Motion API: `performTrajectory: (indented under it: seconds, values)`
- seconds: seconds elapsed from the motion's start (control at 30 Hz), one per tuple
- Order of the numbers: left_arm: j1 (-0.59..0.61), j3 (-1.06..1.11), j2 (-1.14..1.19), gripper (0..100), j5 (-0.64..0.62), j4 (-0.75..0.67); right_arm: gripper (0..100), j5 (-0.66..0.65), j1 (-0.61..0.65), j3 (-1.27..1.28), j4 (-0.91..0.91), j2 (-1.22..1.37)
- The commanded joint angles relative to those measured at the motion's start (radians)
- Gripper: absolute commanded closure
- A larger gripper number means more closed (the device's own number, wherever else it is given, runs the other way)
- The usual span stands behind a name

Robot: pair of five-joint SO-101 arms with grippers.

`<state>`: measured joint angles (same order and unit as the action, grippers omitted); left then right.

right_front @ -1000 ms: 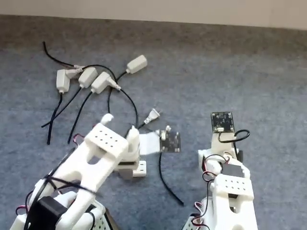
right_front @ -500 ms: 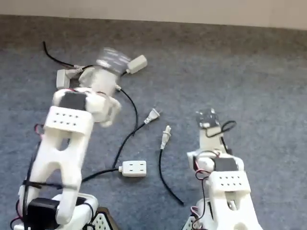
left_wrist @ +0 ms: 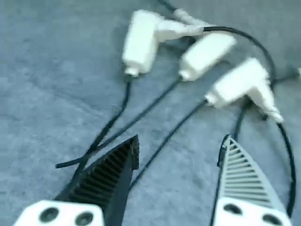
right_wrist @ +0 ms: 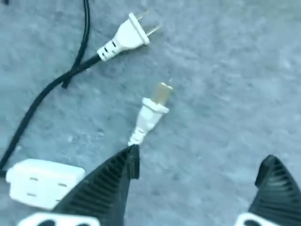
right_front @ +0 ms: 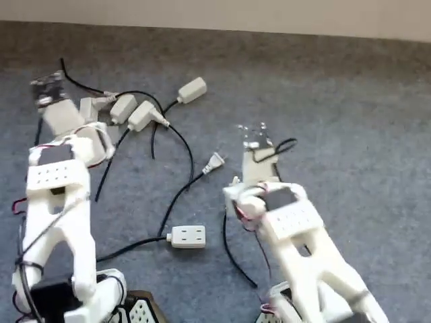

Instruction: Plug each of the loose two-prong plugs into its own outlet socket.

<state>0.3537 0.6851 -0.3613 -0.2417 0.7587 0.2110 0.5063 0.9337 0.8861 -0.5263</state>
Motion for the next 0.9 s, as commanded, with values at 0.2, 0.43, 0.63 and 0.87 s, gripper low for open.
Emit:
performTrajectory:
  seconds: [0.2, 0.43, 0.63, 0.87]
  values:
    - [0.054, -0.061, 0.24, 72, -0.037, -0.107, 62.0, 0.097, 0.125, -0.194, -0.035, 0.209]
    - [0.048, -0.113, 0.355, 72, -0.041, -0.112, 73.7, 0.094, 0.122, -0.196, -0.131, 0.294]
    - [-0.001, -0.111, 0.364, 72, -0.037, -0.112, 89.9, 0.092, 0.101, -0.254, -0.142, 0.427]
    - [-0.002, -0.11, 0.366, 72, -0.037, -0.11, 89.8, 0.092, 0.054, -0.245, -0.119, 0.441]
